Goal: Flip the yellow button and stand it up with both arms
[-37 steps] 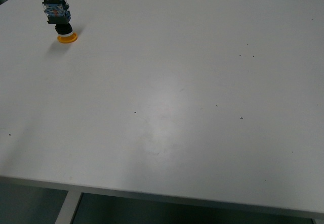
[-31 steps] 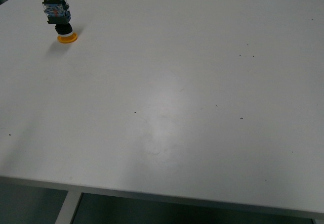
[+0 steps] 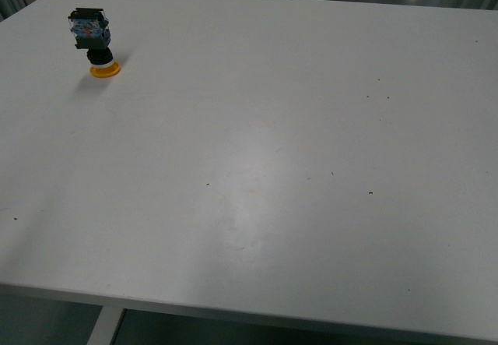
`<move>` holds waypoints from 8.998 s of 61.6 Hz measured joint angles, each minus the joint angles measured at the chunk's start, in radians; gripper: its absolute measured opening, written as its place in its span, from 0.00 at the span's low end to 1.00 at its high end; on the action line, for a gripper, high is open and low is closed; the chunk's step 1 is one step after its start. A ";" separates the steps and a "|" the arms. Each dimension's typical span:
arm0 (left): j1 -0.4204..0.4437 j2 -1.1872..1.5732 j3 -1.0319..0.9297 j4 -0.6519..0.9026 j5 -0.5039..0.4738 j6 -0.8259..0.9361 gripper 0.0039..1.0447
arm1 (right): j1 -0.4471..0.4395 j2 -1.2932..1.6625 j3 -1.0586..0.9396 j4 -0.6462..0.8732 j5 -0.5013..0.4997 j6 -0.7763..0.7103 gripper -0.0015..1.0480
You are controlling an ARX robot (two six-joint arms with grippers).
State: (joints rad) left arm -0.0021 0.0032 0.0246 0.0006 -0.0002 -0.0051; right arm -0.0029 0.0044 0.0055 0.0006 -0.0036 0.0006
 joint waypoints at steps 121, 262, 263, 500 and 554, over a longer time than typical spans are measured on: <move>0.202 1.669 1.104 -0.121 0.268 0.102 0.94 | 0.000 -0.001 0.000 0.000 0.003 0.000 0.93; -0.004 2.074 1.554 -0.377 0.152 0.005 0.61 | 0.000 -0.001 0.000 0.000 0.003 0.000 0.93; -0.003 2.074 1.554 -0.377 0.152 0.004 0.60 | 0.000 -0.001 0.000 0.000 0.003 0.000 0.93; -0.470 2.055 1.376 0.995 0.818 -1.430 0.33 | 0.209 1.394 0.803 0.566 -0.115 1.257 0.93; -0.470 2.055 1.376 0.993 0.818 -1.442 0.49 | 0.210 1.434 0.835 0.597 -0.118 1.281 0.27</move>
State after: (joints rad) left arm -0.4717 2.0586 1.4010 0.9936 0.8177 -1.4475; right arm 0.2073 1.4384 0.8410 0.5976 -0.1215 1.2819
